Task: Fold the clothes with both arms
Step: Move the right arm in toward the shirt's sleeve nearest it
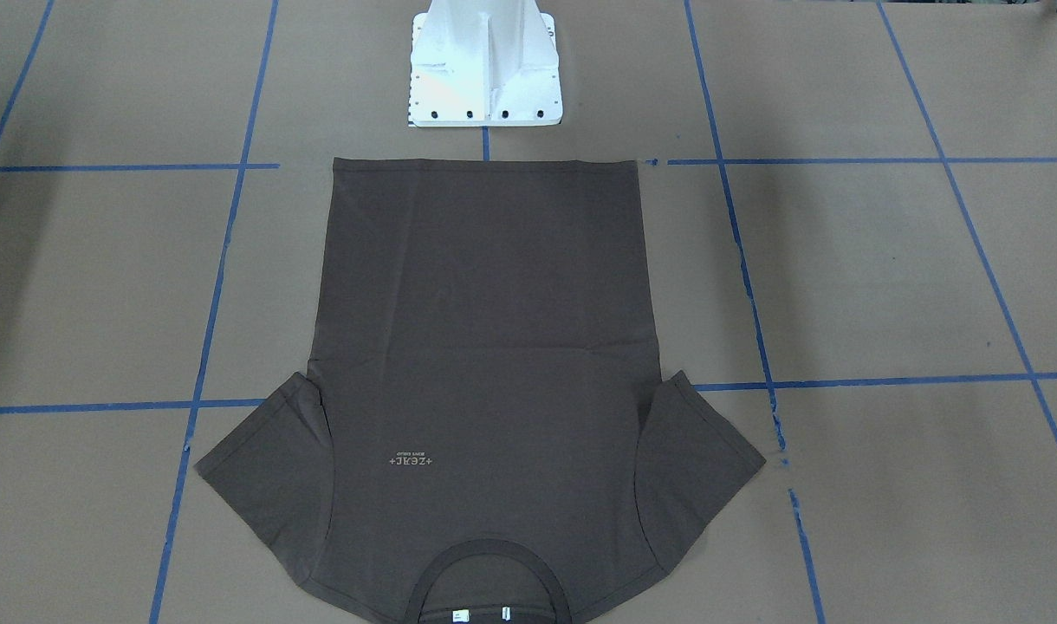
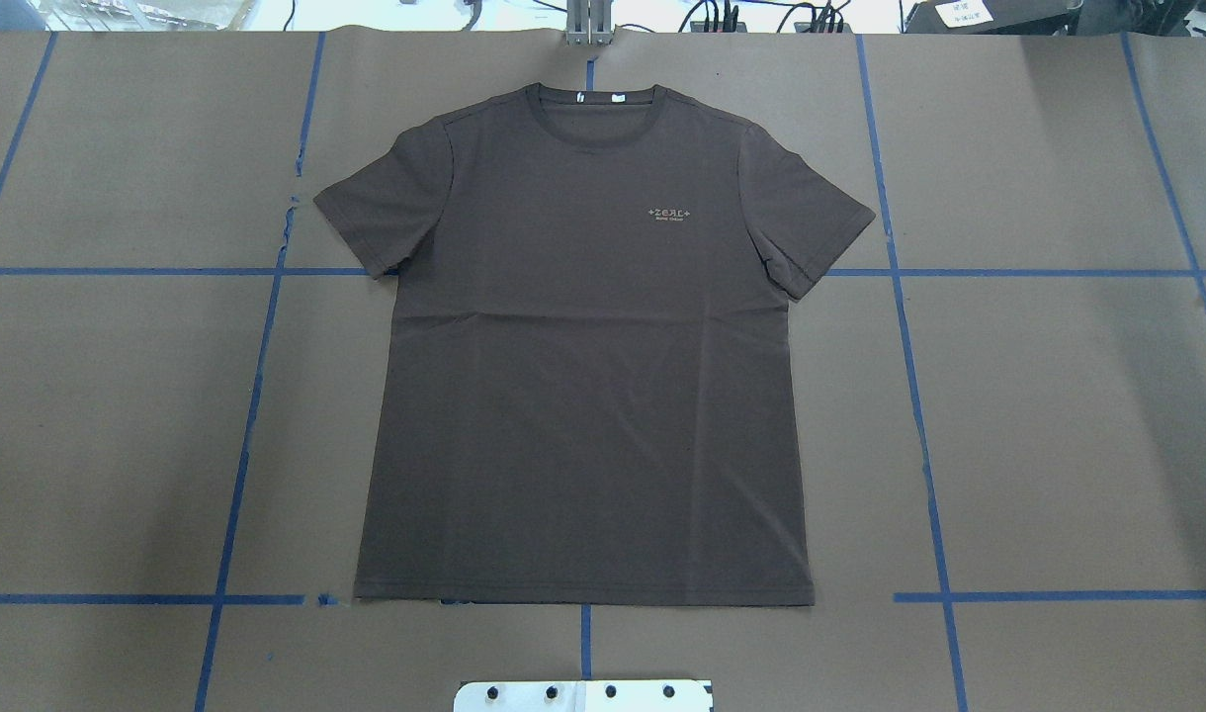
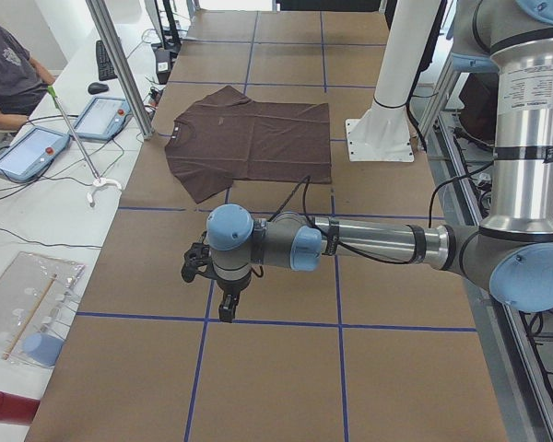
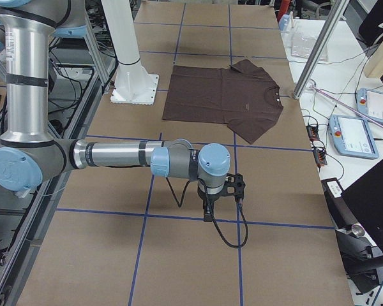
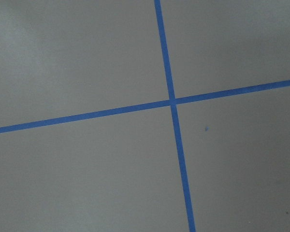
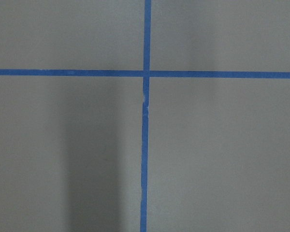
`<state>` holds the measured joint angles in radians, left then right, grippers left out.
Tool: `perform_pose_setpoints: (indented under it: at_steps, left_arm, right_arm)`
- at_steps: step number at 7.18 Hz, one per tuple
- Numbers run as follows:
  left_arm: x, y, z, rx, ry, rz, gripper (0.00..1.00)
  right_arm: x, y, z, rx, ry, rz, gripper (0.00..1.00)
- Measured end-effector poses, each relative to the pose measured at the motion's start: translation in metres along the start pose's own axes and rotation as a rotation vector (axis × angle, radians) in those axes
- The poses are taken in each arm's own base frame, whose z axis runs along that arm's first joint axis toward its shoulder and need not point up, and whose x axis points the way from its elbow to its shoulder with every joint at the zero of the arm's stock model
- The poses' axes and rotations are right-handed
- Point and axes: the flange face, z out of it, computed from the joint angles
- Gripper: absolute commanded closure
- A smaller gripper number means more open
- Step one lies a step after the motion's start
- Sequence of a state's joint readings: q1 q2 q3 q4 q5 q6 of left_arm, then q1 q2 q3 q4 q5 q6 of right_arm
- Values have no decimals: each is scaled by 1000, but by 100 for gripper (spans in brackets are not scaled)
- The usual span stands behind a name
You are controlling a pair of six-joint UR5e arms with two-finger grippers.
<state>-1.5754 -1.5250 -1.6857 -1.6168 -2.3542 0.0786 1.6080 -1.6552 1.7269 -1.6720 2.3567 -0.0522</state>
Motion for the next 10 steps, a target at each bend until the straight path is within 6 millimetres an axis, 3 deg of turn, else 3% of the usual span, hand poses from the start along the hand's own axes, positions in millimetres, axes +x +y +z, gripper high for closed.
perform_pose_setpoints:
  at_steps: [3, 5, 6, 7, 10]
  left_arm:
    - [4, -4, -4, 12, 0, 13, 0]
    - [22, -38, -23, 63, 2, 71, 0]
    - [35, -53, -30, 115, 12, 135, 0]
    - [48, -63, -33, 184, 19, 218, 0]
    - [49, -84, -14, 242, 38, 247, 0]
  right_arm:
    - [-6, -6, -4, 10, -1, -13, 0]
    - [-32, -41, -12, 65, -4, -105, 0]
    - [-50, -61, -1, 88, -27, -169, 0]
    - [-74, -85, 9, 114, -49, -189, 0]
    - [-220, -186, 31, 107, -113, -159, 0]
